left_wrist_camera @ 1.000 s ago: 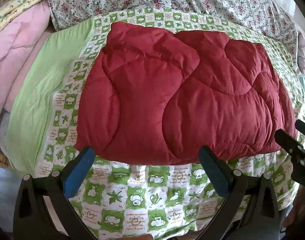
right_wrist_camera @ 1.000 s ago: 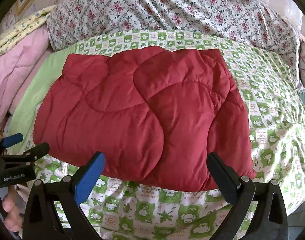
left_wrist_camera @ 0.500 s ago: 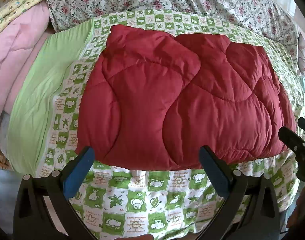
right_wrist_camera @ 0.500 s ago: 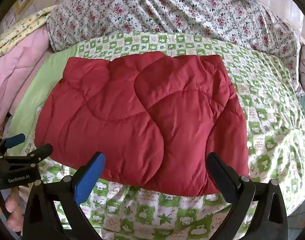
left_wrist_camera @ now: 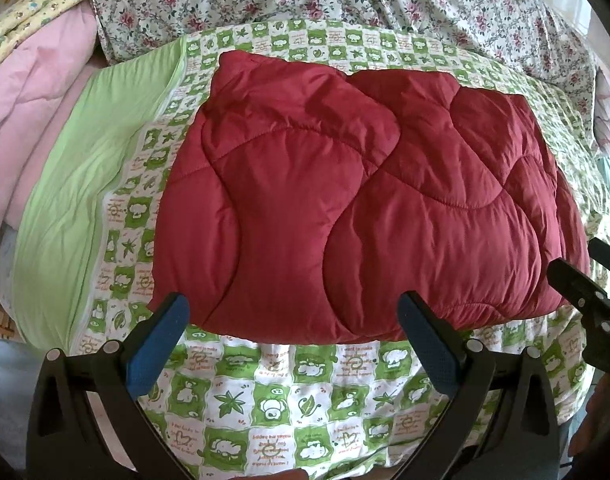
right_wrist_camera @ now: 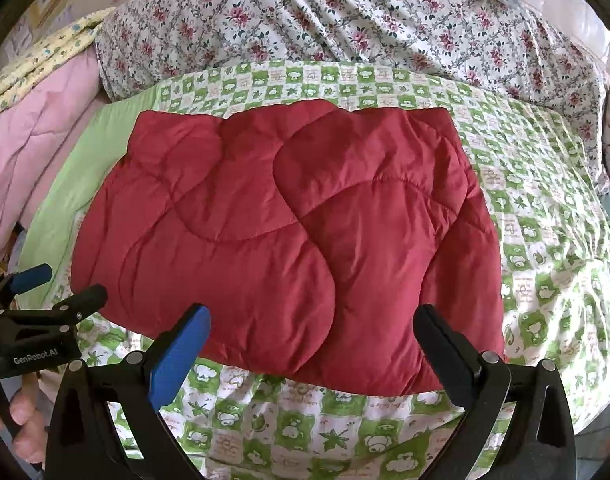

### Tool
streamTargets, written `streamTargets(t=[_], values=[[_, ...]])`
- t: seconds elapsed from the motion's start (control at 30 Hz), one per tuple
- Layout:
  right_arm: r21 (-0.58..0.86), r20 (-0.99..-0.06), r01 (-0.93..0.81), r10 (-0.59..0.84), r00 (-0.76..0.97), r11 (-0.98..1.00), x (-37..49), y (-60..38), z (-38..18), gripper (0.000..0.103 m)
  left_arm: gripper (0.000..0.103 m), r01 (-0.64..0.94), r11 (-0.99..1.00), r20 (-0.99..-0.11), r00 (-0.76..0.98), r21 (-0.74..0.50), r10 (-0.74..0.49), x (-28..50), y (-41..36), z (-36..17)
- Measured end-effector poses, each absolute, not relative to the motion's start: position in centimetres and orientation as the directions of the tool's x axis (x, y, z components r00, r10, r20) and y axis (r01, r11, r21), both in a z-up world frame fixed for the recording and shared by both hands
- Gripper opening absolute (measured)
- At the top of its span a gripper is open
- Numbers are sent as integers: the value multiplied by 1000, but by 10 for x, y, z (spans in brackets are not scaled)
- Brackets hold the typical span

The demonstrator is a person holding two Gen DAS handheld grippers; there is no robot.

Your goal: Fold large clothes

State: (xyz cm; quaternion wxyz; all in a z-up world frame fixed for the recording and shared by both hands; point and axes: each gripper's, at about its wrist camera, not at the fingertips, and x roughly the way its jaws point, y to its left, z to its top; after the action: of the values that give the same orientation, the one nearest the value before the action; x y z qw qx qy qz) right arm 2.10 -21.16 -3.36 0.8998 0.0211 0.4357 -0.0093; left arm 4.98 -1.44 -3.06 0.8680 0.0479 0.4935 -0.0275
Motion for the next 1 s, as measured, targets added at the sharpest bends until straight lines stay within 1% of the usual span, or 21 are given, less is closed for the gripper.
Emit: streamTargets(t=[1.0], values=[[37, -781, 31, 9, 624, 999, 19, -210, -31, 102, 103, 94, 994, -857, 516, 63, 6, 47, -16, -26]])
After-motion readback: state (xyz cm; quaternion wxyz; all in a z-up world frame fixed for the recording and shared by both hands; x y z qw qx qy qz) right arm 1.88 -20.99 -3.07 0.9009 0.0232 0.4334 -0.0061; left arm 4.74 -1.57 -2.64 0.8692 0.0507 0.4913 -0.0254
